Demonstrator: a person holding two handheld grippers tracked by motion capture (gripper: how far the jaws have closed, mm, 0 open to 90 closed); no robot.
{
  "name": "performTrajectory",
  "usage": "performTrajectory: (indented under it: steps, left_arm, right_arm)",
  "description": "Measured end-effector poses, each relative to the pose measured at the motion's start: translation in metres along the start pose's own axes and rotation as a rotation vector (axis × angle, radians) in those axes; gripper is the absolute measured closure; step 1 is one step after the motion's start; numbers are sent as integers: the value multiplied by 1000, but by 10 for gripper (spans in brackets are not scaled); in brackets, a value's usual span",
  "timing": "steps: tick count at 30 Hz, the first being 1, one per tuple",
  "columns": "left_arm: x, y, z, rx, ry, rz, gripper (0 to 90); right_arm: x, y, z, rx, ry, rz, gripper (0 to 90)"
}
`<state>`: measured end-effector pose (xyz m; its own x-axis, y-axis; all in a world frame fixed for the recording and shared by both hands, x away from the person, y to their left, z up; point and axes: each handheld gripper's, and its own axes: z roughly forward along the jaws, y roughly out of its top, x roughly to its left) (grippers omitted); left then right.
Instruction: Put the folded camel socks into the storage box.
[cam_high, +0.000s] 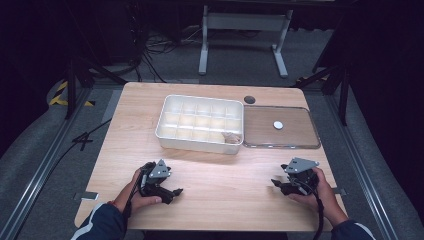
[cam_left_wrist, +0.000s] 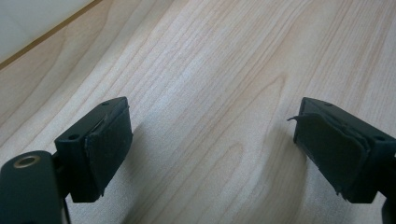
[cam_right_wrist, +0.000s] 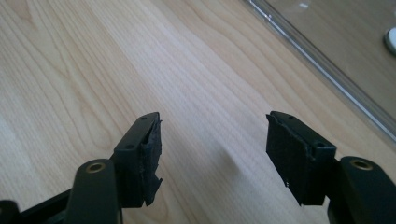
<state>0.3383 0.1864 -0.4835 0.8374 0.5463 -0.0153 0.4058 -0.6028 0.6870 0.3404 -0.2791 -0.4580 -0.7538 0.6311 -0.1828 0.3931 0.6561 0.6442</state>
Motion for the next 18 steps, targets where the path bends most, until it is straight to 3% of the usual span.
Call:
performTrajectory:
  steps: [6, 9, 12, 15, 18]
  left_arm:
    - [0, 0, 0, -1, 0, 0, 117]
    - [0, 0, 0, 0, 0, 0, 117]
    - [0, 0, 0, 1, -1, -1, 116]
    - [0, 0, 0, 1, -1, -2, 115]
    - [0, 0, 0, 0, -1, 3, 115]
  right_arm:
    - [-1, -15, -2, 2, -14, 42, 355]
    - [-4, -24, -2, -2, -19, 90, 335]
    - [-7, -31, -4, -28, -18, 123, 329]
    - [-11, -43, -3, -81, 12, 201, 295]
    - [-14, -52, -4, -117, 32, 245, 264]
